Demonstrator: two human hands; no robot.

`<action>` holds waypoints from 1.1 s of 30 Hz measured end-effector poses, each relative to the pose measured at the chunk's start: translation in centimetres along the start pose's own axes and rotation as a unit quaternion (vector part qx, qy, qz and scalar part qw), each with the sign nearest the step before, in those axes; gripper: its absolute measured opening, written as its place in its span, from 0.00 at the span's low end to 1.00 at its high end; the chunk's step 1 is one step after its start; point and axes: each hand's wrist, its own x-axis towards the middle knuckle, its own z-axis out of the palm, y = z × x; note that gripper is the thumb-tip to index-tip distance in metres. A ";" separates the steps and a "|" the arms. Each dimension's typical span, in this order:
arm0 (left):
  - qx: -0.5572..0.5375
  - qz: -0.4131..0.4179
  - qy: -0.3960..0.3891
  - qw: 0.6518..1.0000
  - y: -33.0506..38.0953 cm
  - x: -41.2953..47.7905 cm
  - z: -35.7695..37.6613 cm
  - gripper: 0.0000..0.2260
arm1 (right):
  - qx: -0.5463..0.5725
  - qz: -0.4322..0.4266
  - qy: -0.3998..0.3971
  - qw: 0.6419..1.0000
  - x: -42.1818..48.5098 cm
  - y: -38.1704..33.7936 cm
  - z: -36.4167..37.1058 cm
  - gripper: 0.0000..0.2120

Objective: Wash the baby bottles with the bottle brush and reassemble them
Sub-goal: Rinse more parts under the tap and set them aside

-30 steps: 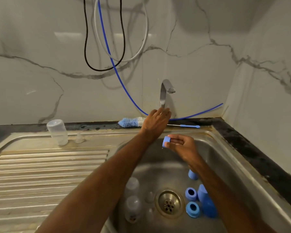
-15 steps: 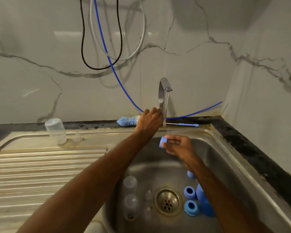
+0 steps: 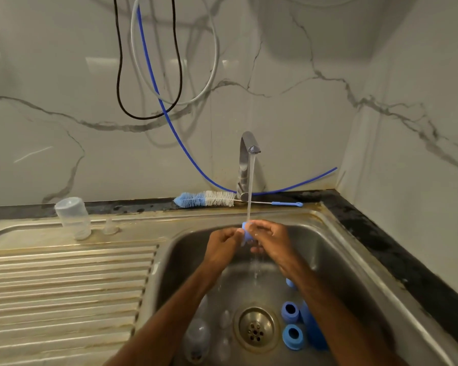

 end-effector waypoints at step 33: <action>-0.008 0.138 0.055 0.989 -0.4 0.0 2.2 0.09 | 0.130 0.173 -0.092 0.972 1.1 0.5 0.1 0.31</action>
